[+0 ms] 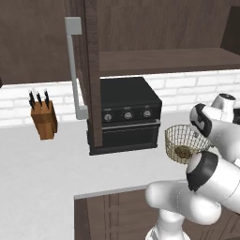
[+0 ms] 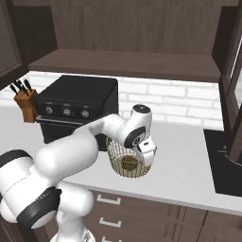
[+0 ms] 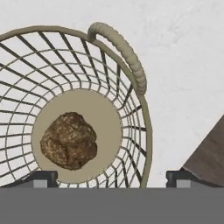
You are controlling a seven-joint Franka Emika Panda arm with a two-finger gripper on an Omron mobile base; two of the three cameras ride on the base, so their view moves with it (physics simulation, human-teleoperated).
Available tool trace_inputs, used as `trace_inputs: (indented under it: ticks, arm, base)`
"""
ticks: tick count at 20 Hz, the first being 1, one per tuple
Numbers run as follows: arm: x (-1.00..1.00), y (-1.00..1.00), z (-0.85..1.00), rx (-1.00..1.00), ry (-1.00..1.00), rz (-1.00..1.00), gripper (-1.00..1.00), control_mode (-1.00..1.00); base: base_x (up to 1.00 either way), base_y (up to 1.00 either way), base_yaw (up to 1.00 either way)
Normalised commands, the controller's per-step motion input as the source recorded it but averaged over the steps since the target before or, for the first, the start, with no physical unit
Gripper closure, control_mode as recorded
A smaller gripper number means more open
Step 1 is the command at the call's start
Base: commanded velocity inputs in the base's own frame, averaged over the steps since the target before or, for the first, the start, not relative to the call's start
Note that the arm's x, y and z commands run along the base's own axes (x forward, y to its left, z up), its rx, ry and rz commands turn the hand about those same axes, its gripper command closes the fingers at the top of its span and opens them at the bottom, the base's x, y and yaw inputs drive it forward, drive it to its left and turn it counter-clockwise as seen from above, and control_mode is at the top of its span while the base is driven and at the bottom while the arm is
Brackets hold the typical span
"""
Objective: Open the cabinet, pick up the bread from the cabinet and place it in the basket. Then move the basket to the dining counter.
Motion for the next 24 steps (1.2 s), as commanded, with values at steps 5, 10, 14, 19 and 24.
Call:
trace_inputs:
  ticks: [5,10,14,19,24]
  arm:
    - [0.19,0.00,-0.42,0.01,0.01,-0.11,-1.00,-1.00]
    - [-0.02,0.00,-0.35,0.00,-0.01,-0.03,-1.00,-1.00]
    - [-0.08,0.00,-0.33,0.00,0.00,-0.01,-1.00,-1.00]
    - [0.00,0.04,-0.27,0.02,-0.01,0.00,-1.00,-1.00]
    - [0.00,0.12,-0.19,0.02,0.00,0.00,-1.00,-1.00]
  base:
    - [0.00,0.00,0.00]
    - [0.00,0.00,0.00]
    - [0.00,0.00,0.00]
    - [0.00,0.00,0.00]
    - [0.00,0.00,0.00]
